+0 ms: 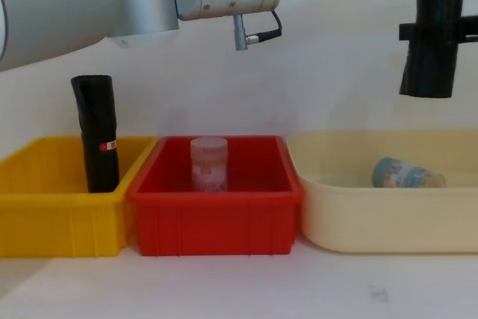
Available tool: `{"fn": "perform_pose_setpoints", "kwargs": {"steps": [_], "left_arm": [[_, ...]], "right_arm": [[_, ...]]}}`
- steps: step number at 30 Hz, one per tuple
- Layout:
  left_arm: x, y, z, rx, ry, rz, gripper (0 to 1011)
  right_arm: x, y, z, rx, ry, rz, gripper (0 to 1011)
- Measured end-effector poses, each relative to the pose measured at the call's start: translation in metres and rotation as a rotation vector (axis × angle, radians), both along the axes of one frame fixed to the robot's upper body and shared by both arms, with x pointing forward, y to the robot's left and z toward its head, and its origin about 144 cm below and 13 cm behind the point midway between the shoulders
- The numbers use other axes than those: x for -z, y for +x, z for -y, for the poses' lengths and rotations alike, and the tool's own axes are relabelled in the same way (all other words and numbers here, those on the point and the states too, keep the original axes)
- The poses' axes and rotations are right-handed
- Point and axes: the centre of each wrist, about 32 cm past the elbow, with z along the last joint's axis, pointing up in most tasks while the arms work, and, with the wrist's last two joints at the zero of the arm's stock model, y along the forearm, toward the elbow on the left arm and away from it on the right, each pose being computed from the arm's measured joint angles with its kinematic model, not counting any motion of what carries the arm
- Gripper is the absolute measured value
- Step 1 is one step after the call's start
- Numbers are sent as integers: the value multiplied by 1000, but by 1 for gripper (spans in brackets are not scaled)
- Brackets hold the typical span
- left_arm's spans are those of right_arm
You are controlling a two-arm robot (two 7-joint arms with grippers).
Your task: Pick up the garbage bag with the one hand and transfer it to the other hand.
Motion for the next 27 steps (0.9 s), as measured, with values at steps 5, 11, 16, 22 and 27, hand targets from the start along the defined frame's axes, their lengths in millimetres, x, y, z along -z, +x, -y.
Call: {"fn": "perform_pose_setpoints", "kwargs": {"steps": [5,11,16,22,27], "left_arm": [[0,0,0,0,0,0,1000],[0,0,0,0,0,0,1000],[0,0,0,0,0,0,1000],[0,0,0,0,0,0,1000],[0,0,0,0,0,0,1000]], "right_arm": [[-1,4,1,5,10,-2,553],[-1,6,1,5,17,-3,732],[-2,7,2,6,21,-4,856],[-2,8,2,5,23,-4,1001],[-2,9,2,5,25,-4,1001]]}}
